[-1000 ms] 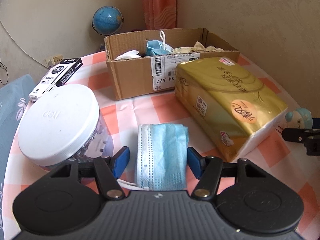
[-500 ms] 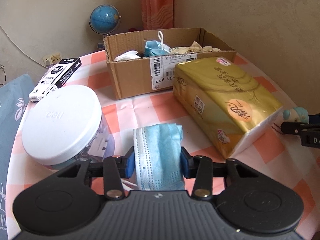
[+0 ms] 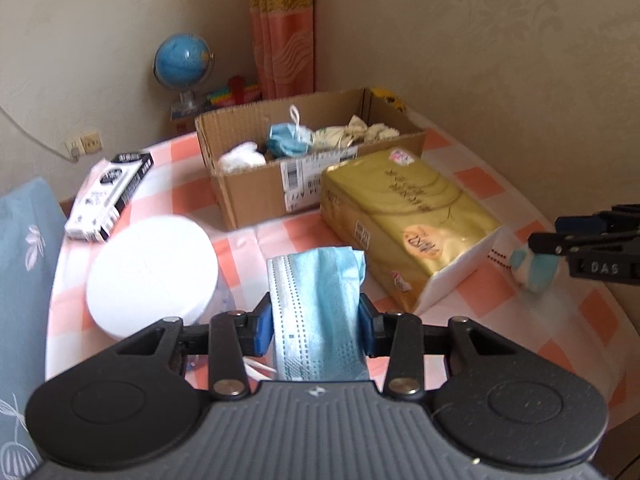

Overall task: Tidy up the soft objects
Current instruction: 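Carry the mask into the box and release with the left gripper while the right gripper lifts the plush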

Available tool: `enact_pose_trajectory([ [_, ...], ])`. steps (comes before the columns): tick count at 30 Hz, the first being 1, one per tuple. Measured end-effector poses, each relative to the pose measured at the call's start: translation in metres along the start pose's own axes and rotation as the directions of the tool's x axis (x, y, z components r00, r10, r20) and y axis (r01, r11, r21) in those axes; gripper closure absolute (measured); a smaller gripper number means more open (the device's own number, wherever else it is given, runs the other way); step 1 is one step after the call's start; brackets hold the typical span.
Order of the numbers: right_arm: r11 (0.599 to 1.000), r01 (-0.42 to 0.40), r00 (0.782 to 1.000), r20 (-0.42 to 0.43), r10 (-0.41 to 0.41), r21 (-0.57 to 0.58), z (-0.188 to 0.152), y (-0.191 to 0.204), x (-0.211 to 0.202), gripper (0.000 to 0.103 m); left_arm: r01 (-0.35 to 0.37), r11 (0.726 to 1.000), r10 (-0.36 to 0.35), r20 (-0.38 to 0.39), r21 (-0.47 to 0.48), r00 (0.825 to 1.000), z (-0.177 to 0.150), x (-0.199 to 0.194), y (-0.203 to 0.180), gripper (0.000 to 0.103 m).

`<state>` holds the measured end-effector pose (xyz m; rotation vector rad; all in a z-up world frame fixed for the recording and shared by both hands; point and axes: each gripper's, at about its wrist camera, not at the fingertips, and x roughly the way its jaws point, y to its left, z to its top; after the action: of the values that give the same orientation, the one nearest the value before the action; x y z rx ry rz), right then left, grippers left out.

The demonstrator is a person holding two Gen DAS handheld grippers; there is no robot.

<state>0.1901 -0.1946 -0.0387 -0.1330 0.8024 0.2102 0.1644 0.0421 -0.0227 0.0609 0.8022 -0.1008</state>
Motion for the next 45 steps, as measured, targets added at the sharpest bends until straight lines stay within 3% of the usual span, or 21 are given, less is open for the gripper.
enact_pose_trajectory([
  [1,1.0,-0.012,1.0,0.005,0.012,0.008,-0.002,-0.001,0.001,0.036,-0.001,1.0,0.001,0.005,0.005,1.0,0.001,-0.002,-0.001,0.063],
  [2,0.999,-0.03,1.0,0.003,0.03,0.019,-0.004,-0.003,0.003,0.032,0.001,1.0,-0.001,0.008,0.006,1.0,0.001,-0.004,-0.001,0.063],
  [14,0.997,-0.077,0.996,-0.035,0.078,0.014,-0.012,0.009,0.016,0.032,0.009,1.0,-0.009,0.007,0.004,1.0,-0.002,-0.009,-0.004,0.063],
  [17,0.996,-0.091,0.995,-0.047,0.092,0.012,-0.014,0.012,0.017,0.033,0.005,1.0,-0.005,0.006,0.003,1.0,-0.002,-0.009,-0.003,0.063],
  [21,0.995,-0.102,0.993,-0.064,0.102,0.002,-0.017,0.014,0.017,0.05,0.007,1.0,-0.007,0.004,0.003,1.0,-0.002,-0.009,-0.004,0.063],
  [28,0.997,-0.078,0.996,-0.046,0.078,-0.01,-0.017,0.014,0.004,0.052,0.028,1.0,-0.028,0.006,-0.004,1.0,0.006,-0.011,0.0,0.063],
  [37,0.997,-0.071,0.994,0.083,0.074,-0.032,0.012,0.012,-0.031,0.052,0.027,0.998,-0.023,0.059,-0.061,0.998,0.064,-0.005,0.027,0.063],
  [45,0.996,-0.079,0.988,0.128,0.084,-0.042,0.029,0.012,-0.038,0.052,0.006,0.986,0.004,0.064,-0.165,0.998,0.128,0.046,0.055,0.063],
])
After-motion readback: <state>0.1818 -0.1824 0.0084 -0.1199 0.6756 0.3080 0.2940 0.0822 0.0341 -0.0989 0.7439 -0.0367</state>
